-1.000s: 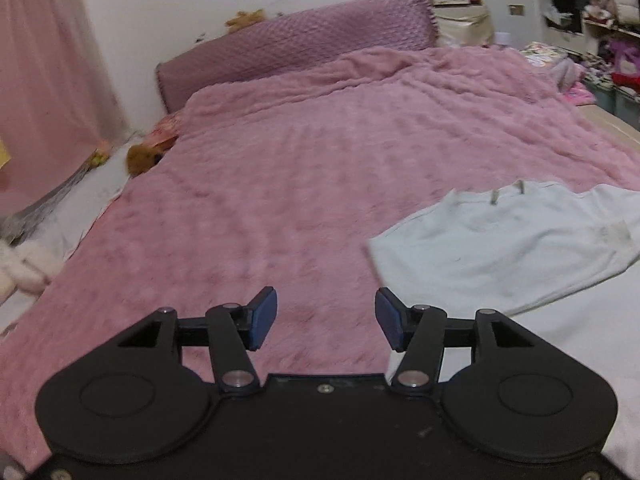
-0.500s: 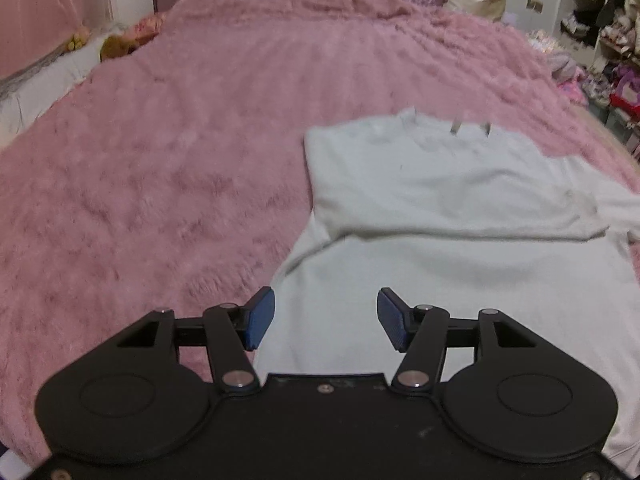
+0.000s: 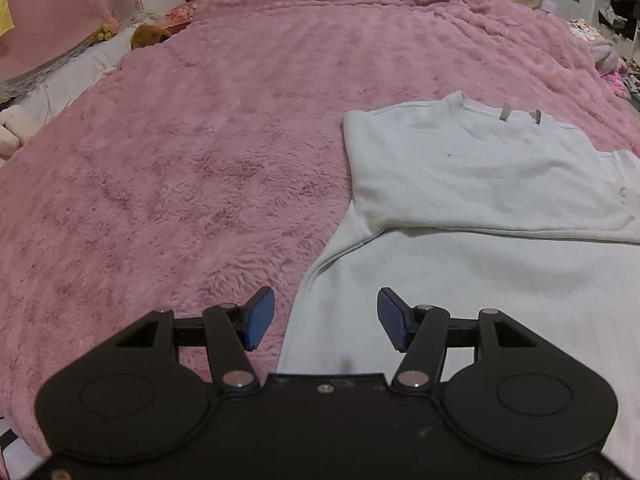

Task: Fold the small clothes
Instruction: 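Move the right tool to the other sleeve cuff and grasp it, then carry the grasped sleeve across the body with the right tool, then release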

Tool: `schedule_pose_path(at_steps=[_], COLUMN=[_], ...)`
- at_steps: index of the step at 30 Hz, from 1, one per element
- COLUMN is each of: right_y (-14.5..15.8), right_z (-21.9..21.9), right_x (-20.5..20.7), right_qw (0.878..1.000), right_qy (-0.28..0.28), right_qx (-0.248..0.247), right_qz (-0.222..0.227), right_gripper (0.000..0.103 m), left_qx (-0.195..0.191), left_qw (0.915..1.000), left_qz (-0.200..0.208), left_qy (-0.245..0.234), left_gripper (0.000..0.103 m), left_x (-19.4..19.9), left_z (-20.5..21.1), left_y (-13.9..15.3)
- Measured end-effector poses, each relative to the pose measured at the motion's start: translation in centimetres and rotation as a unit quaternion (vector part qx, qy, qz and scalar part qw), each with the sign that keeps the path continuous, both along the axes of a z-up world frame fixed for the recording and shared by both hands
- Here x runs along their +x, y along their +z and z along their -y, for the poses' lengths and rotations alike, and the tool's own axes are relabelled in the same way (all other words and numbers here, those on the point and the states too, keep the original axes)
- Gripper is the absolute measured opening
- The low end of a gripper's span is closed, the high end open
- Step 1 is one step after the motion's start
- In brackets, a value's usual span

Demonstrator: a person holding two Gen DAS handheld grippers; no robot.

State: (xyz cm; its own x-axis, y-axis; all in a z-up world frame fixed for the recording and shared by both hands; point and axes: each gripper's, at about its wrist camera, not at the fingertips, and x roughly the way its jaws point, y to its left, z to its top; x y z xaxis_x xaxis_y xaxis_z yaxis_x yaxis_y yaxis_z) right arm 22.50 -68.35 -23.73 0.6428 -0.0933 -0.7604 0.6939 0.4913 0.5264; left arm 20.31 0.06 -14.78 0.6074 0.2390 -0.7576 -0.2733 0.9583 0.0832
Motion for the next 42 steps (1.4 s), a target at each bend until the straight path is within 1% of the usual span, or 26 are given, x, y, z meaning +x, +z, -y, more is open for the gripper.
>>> schedule_pose_path(at_steps=[1, 2, 3, 4, 5, 7, 9, 11, 13, 14, 17, 19, 21, 23, 29, 31, 34, 37, 39, 42], right_y=[0.0, 0.0, -0.1, -0.5, -1.1, -1.8, -1.4, -0.4, 1.1, 1.8, 3.7, 5.2, 6.9, 8.4, 13.0, 14.3, 15.5, 16.1, 16.1, 16.0], right_z=[0.0, -0.1, 0.0, 0.4, 0.7, 1.0, 0.8, 0.2, -0.6, -0.9, -1.6, -2.8, -4.7, -6.6, -13.9, -16.6, -20.4, -24.3, -27.0, -31.4], right_x=[0.3, 0.7, 1.2, 1.6, 1.7, 1.4, 0.9, 0.6, 0.6, 0.5, 0.4, 0.6, 1.1, 1.2, 1.0, 1.3, 1.6, 2.1, 2.8, 3.8], right_qw=[1.0, 1.0, 1.0, 1.0, 0.999, 0.999, 0.999, 0.997, 0.994, 0.993, 0.989, 0.986, 0.983, 0.979, 0.962, 0.956, 0.947, 0.944, 0.941, 0.935], right_qy=[0.001, 0.004, 0.011, 0.019, 0.018, 0.004, -0.004, 0.001, 0.014, 0.021, 0.038, 0.053, 0.08, 0.104, 0.179, 0.201, 0.231, 0.246, 0.262, 0.288], right_qx=[-0.003, -0.006, -0.003, 0.011, 0.028, 0.03, -0.001, -0.045, -0.082, -0.09, -0.066, -0.076, -0.094, -0.101, -0.134, -0.137, -0.145, -0.143, -0.133, -0.126], right_qz=[-0.001, 0.002, 0.007, 0.015, 0.025, 0.041, 0.054, 0.068, 0.071, 0.078, 0.124, 0.136, 0.139, 0.145, 0.158, 0.165, 0.168, 0.167, 0.168, 0.165], right_gripper=[0.079, 0.061, 0.033, 0.021, 0.006, 0.005, 0.003, 0.003, 0.003, 0.003, 0.003, 0.003, 0.003, 0.003, 0.003, 0.003, 0.003, 0.003, 0.003, 0.003], left_qx=[0.003, 0.005, 0.003, -0.001, -0.007, -0.003, 0.018, 0.037, 0.04, 0.036, 0.026, 0.026, 0.033, 0.035, -0.01, -0.016, -0.028, -0.03, -0.037, -0.067], left_qw=[1.0, 1.0, 0.9999, 0.9999, 0.9998, 0.9998, 0.9997, 0.999, 0.9989, 0.999, 0.999, 0.9988, 0.9987, 0.9987, 0.9997, 0.9997, 0.9992, 0.9989, 0.9986, 0.9968], left_qz=[-0.002, -0.004, -0.007, -0.01, -0.013, -0.012, -0.018, -0.024, -0.024, -0.023, -0.022, -0.023, -0.02, -0.018, 0.007, 0.018, 0.029, 0.034, 0.037, 0.036], left_qy=[0.002, 0.005, 0.009, 0.012, 0.012, 0.012, 0.006, 0.006, 0.008, 0.013, 0.03, 0.033, 0.032, 0.032, 0.019, 0.01, -0.002, -0.007, -0.002, 0.022], left_gripper=[0.059, 0.059, 0.059, 0.059, 0.059, 0.059, 0.059, 0.059, 0.059, 0.059, 0.059, 0.059, 0.059, 0.059, 0.059, 0.059, 0.059, 0.059, 0.059, 0.059], left_x=[0.1, 0.4, 0.8, 0.9, 1.1, 1.3, 1.7, 2.0, 2.1, 2.1, 2.1, 1.9, 1.5, 1.3, 0.8, 0.8, 0.9, 1.1, 1.1, 1.2], left_z=[0.2, 0.3, 0.3, 0.3, 0.5, 1.0, 1.5, 1.7, 1.3, 1.0, 0.3, 0.1, 0.0, -0.5, -3.2, -3.9, -5.1, -6.6, -7.9, -10.2], left_y=[-0.1, -0.4, -0.7, -0.9, -1.1, -1.4, -1.6, -1.7, -1.5, -1.4, -1.2, -1.0, -0.8, -0.7, 0.5, 0.9, 1.4, 1.6, 1.5, 1.1])
